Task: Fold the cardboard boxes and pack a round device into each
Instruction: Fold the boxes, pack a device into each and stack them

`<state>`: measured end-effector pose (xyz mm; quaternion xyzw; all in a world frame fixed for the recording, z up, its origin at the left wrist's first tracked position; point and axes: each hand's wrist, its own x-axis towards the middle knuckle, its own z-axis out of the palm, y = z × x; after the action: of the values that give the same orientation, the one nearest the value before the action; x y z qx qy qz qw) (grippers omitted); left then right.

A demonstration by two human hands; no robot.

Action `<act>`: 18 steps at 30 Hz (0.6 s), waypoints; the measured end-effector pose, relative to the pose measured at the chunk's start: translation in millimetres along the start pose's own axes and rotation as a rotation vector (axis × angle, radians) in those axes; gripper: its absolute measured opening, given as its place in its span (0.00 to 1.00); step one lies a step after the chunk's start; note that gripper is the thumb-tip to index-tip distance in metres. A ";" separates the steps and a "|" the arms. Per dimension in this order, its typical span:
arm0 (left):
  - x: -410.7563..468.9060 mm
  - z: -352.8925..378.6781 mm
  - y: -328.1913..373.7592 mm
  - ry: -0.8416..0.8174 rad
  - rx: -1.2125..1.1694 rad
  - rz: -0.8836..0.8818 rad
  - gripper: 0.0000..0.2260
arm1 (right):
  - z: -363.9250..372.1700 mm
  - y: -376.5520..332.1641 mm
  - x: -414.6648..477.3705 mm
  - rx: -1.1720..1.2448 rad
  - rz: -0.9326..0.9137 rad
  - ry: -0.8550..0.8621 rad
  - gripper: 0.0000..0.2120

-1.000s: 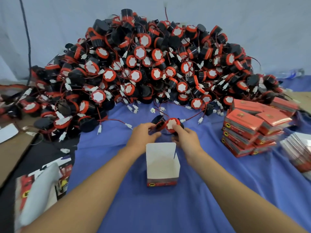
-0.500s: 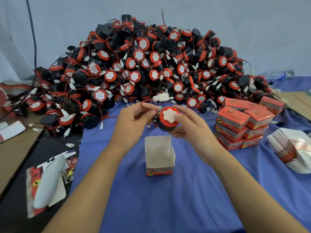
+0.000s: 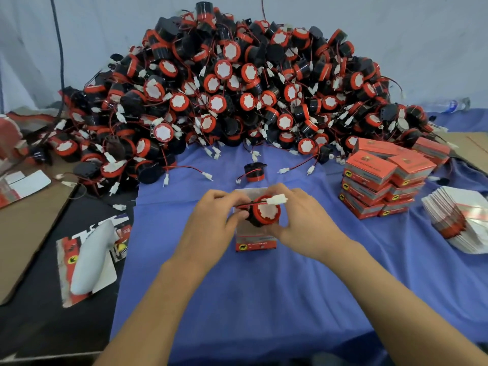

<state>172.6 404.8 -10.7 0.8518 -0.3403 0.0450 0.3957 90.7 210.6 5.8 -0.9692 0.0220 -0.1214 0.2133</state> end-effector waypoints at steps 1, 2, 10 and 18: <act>-0.5 2.4 -0.8 -0.030 0.047 -0.011 0.11 | 2.3 2.5 0.2 -0.031 0.005 -0.032 0.26; -1.4 4.8 -1.7 -0.063 0.094 -0.018 0.11 | 3.9 4.4 -0.3 -0.044 0.012 -0.050 0.28; -3.0 1.6 -4.2 -0.119 0.397 0.068 0.08 | 10.4 12.7 -4.0 0.007 0.025 -0.073 0.30; -5.8 0.5 -5.9 -0.161 0.471 0.183 0.07 | 18.2 8.6 -9.8 0.073 0.028 -0.083 0.19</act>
<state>171.7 410.3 -16.8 0.8870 -0.4263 0.0906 0.1523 85.7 211.2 -16.1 -0.9646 0.0224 -0.0789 0.2507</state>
